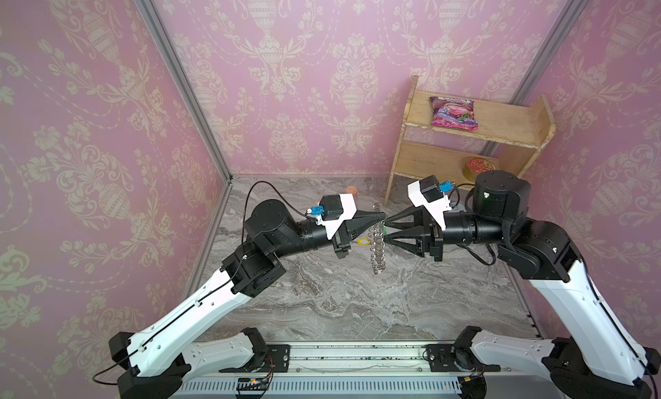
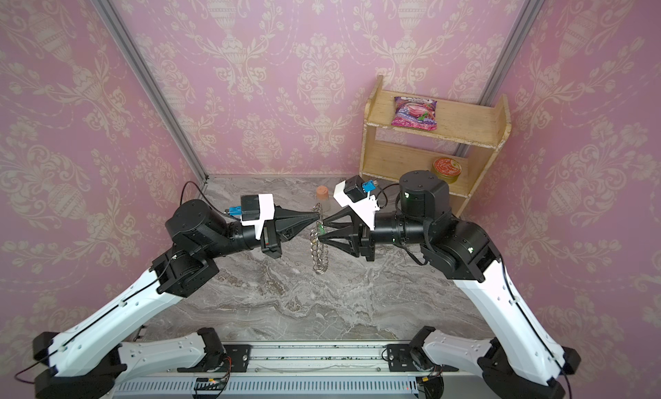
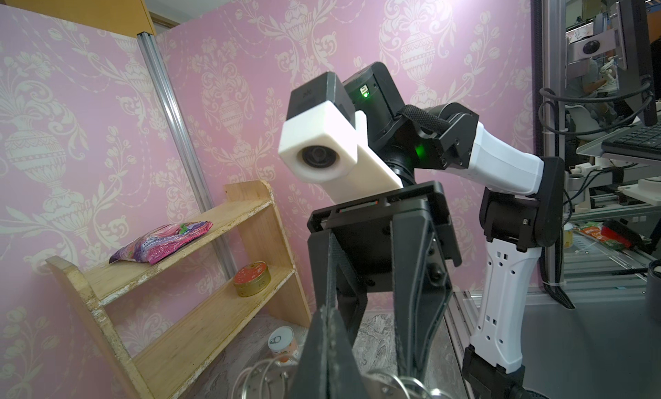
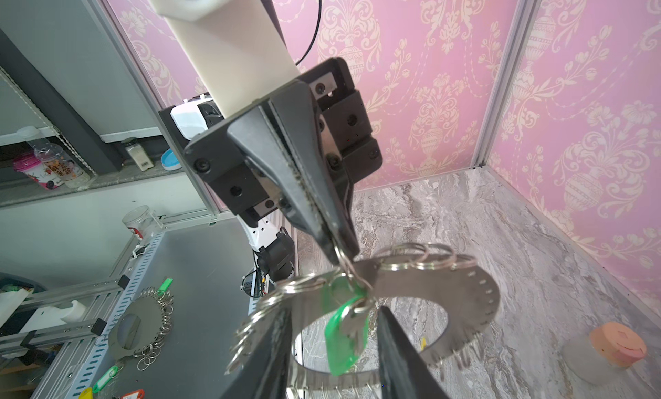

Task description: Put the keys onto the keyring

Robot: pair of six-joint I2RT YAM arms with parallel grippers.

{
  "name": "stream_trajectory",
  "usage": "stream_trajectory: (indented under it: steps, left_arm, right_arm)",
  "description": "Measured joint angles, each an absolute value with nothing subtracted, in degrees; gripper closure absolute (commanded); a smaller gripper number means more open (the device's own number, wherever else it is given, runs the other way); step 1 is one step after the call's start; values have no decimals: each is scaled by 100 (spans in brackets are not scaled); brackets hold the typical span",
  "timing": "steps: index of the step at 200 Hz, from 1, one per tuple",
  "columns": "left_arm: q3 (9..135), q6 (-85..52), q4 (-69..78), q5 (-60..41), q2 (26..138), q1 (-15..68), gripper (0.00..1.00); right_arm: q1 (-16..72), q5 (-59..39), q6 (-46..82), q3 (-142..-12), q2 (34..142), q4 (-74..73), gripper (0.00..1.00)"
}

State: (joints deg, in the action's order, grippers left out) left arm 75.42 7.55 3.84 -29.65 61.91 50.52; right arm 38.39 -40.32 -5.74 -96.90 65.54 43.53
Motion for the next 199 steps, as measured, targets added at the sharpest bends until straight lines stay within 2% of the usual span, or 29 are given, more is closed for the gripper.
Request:
stream_trajectory:
  steps: [29, 71, 166, 186, 199]
  left_arm:
    - [7542, 755, 384, -2965, 6191, 5052, 100]
    - [7542, 755, 386, -2965, 6191, 5052, 100]
    - [7542, 755, 390, -2943, 6154, 5052, 100]
    - [7542, 755, 392, -2941, 6145, 5052, 100]
    - [7542, 755, 392, -2941, 6139, 5052, 100]
  right_arm:
    - [3839, -4003, -574, -9601, 6602, 4305, 63]
    - [3839, -3824, -600, -9526, 6613, 4311, 77]
    - [3846, -3820, -593, -9426, 6602, 4217, 91]
    - [3876, -3815, -593, -9426, 6589, 4180, 87]
    - [3876, -3815, -574, -9426, 6580, 4178, 74]
